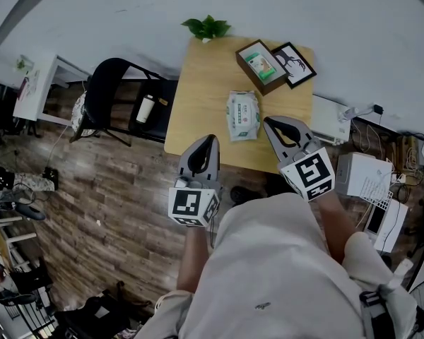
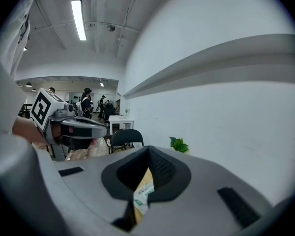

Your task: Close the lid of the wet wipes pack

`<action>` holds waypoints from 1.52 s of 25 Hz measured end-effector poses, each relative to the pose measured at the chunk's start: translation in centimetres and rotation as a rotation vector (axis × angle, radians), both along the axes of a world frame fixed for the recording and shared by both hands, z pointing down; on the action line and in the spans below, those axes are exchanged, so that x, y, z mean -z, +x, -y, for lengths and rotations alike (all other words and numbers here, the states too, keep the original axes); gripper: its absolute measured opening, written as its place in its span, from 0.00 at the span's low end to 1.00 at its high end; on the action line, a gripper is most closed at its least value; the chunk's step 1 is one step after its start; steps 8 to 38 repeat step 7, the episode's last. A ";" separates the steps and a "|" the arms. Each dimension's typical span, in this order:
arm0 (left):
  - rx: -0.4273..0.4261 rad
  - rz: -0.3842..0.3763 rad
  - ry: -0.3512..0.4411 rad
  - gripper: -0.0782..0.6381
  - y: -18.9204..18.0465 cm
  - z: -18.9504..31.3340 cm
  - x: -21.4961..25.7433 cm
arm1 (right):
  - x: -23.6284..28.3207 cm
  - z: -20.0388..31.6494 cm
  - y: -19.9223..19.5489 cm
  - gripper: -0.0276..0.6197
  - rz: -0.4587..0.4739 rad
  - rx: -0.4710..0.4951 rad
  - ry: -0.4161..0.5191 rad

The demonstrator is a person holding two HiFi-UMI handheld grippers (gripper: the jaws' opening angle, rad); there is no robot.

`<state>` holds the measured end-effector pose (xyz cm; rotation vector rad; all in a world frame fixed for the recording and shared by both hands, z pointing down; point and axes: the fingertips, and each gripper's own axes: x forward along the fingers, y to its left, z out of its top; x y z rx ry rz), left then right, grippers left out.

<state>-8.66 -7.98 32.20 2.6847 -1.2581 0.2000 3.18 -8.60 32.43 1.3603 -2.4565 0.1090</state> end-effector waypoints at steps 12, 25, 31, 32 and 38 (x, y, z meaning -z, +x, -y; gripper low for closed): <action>-0.001 -0.001 0.007 0.12 -0.1 -0.4 0.2 | 0.1 -0.3 -0.5 0.04 0.001 0.012 0.004; -0.001 -0.001 0.007 0.12 -0.1 -0.4 0.2 | 0.1 -0.3 -0.5 0.04 0.001 0.012 0.004; -0.001 -0.001 0.007 0.12 -0.1 -0.4 0.2 | 0.1 -0.3 -0.5 0.04 0.001 0.012 0.004; -0.001 -0.001 0.007 0.12 -0.1 -0.4 0.2 | 0.1 -0.3 -0.5 0.04 0.001 0.012 0.004; -0.001 -0.001 0.007 0.12 -0.1 -0.4 0.2 | 0.1 -0.3 -0.5 0.04 0.001 0.012 0.004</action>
